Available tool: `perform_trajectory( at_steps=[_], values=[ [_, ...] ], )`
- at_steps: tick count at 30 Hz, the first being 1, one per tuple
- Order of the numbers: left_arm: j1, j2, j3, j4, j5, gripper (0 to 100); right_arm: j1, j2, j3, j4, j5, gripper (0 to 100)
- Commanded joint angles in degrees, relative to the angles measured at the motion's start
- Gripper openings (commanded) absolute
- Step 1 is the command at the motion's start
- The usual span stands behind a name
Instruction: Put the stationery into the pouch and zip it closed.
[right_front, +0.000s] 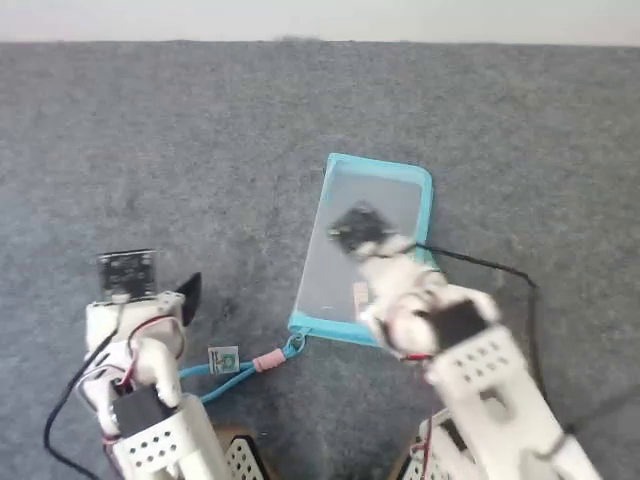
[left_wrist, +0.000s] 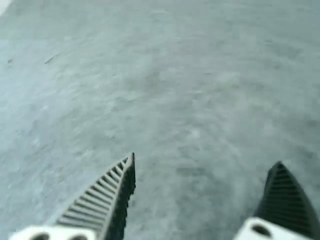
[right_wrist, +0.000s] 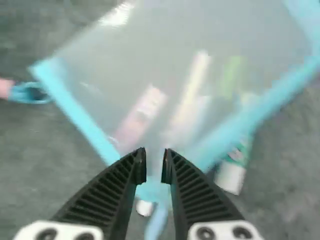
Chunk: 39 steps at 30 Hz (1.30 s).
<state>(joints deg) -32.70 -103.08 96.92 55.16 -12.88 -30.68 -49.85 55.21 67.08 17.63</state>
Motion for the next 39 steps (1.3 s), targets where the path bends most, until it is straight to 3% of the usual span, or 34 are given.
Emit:
perform_trajectory(
  at_steps=[1,5,14,17,22,26,33,39],
  values=[
    [-2.90,-1.14,-2.33,-1.93,1.93,39,-14.11,11.74,-9.93,0.13,-3.52,6.6],
    [-4.57,-1.14,-4.09,-1.67,2.02,39,-20.44,19.30,-12.75,-2.77,-4.40,6.6],
    [-13.89,-1.05,-5.93,-4.40,1.93,39,-24.92,31.43,-15.47,-11.65,-20.22,6.7],
    [-15.21,-1.05,-5.76,-4.40,1.67,39,-27.74,33.54,-19.08,-11.65,-30.68,7.4],
    [-20.57,-1.05,-4.79,-9.14,-0.26,39,-28.62,36.44,-21.27,-11.56,-49.41,22.6],
    [-20.92,-1.05,-4.35,-10.29,-0.26,39,-29.76,40.13,-21.45,-9.63,-59.08,37.8],
    [-20.92,-1.05,-4.70,-9.67,-0.26,39,-34.42,47.16,-28.84,-1.98,-57.49,28.4],
    [-20.84,-1.05,-4.62,-9.67,-0.26,39,-29.23,55.78,-33.05,-1.01,-56.79,23.6]
  ],
)
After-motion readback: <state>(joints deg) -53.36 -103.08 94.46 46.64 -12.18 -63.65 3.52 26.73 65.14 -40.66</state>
